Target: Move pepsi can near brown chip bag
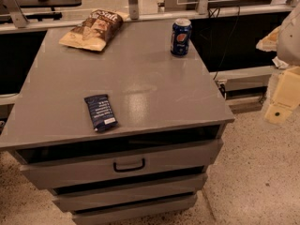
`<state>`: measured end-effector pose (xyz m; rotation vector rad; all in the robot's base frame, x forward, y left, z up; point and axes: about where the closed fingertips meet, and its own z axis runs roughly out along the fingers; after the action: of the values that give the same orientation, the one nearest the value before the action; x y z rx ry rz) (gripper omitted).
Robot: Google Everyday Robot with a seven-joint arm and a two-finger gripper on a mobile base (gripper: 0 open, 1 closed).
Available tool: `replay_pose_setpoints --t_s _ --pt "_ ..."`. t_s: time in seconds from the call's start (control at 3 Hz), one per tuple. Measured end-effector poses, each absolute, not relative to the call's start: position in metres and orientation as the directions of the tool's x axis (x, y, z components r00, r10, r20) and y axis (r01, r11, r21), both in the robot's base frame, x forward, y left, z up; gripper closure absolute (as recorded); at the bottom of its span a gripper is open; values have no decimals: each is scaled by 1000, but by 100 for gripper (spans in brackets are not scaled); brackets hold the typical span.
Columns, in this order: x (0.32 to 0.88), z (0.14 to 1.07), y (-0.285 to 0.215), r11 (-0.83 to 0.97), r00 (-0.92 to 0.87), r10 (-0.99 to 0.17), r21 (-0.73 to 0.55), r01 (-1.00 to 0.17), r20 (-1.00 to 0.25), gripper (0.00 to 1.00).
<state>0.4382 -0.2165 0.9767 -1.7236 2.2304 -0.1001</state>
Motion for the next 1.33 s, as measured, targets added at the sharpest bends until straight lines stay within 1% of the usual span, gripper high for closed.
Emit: replay_pose_setpoints --t_s 0.33,0.67,1.0,1.33 --pt "438 977 -217 270 -221 -953 -248 -931 -207 0" --pt "458 972 -217 286 -222 -946 -286 -914 -238 0" --pt "502 966 -216 310 -199 -925 -341 -887 -323 0" --pt "566 958 -210 352 -159 -879 -386 -853 -450 0"
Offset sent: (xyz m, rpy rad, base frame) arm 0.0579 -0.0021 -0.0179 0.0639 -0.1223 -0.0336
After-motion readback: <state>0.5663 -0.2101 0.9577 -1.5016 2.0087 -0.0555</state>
